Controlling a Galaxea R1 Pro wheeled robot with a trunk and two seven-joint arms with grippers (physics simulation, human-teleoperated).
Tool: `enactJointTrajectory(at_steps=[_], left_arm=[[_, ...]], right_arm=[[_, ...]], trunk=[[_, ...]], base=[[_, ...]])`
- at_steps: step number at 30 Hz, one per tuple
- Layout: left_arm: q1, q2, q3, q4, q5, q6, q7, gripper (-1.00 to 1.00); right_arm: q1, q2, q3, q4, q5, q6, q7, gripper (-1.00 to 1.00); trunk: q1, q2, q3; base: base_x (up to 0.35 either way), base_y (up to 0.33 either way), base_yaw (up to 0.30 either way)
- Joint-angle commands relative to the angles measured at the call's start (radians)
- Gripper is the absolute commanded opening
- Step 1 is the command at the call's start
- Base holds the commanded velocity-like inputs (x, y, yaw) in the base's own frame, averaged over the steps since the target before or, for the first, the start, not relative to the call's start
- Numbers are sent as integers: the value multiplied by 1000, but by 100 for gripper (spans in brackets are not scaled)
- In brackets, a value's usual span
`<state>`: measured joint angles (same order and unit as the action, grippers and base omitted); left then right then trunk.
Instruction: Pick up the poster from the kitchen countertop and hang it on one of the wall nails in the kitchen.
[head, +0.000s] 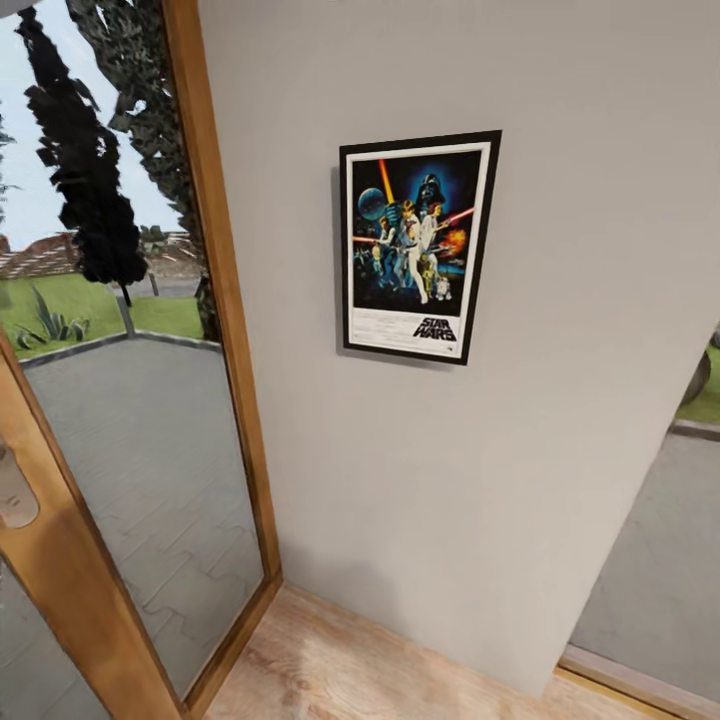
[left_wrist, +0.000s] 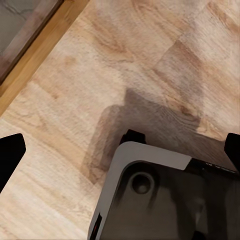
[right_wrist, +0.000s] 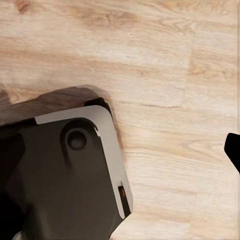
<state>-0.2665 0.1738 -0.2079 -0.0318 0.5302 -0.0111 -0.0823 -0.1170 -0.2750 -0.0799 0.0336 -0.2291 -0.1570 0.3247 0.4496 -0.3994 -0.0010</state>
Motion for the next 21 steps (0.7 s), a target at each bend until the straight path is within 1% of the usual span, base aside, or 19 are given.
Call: enactJointTrajectory(at_steps=[1, 10, 16, 21], left_arm=[[0, 0, -8, 1, 10, -1, -4, 100], [0, 0, -8, 2, 10, -1, -4, 100], [0, -1, -8, 3, 10, -1, -4, 100], [0, -12, -8, 3, 10, -1, -4, 100]], right_arm=[[-1, 0, -8, 3, -3, -4, 5, 100], [-1, 9, -8, 3, -3, -2, 0, 100], [-1, 16, -9, 4, -5, -1, -1, 100], [-1, 27, -9, 4, -6, -1, -2, 100]], trunk=[[0, -1, 1], [0, -1, 16], [0, -1, 20], [0, -1, 21]], base=[[0, 0, 83], [0, 0, 92], [0, 0, 63], [0, 0, 14]])
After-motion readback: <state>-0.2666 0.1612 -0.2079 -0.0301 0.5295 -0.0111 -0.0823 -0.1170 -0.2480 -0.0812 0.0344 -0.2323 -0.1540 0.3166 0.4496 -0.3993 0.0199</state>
